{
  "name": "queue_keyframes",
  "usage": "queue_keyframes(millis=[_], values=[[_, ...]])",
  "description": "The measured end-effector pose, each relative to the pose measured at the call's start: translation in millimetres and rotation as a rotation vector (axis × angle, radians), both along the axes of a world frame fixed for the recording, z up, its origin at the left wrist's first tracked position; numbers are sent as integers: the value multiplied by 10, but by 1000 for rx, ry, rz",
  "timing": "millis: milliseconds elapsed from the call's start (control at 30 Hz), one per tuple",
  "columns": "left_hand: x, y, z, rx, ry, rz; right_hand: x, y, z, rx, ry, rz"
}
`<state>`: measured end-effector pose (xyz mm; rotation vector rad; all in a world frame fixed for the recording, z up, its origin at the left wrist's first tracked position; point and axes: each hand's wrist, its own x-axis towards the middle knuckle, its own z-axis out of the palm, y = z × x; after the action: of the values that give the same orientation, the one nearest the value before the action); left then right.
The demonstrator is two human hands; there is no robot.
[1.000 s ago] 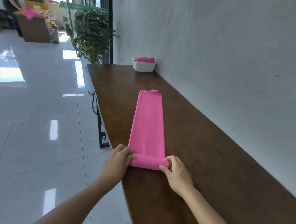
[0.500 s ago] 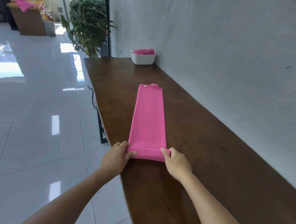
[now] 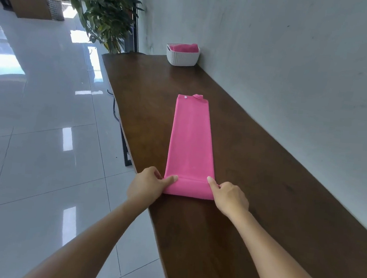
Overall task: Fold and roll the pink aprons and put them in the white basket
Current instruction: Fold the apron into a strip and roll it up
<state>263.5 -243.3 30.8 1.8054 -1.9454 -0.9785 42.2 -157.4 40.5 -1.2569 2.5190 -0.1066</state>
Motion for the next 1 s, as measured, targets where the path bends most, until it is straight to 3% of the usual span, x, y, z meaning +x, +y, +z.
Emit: queue_keyframes(millis=[100,267,433,533,700,833,1000], values=[[-10,22,8,-224,49,-28,-67,-132,-21,56,-53,-60],[20,37,-291,-769,62,-378,-60,-208,-45,104,-120,-149],[216,-62,-485,-884,11,-578,2,-125,-34,-59,-11,-93],[200,-112,-438,-821,68,-590,82,-35,-32,-275,105,7],[130,-225,-263,-445,159,-494,34,28,-215,-510,74,177],[43,-385,-178,-262,164,-460,-22,2,-291,-579,43,200],[-44,-641,-100,66,304,-364,-40,-182,-280,-562,-20,109]])
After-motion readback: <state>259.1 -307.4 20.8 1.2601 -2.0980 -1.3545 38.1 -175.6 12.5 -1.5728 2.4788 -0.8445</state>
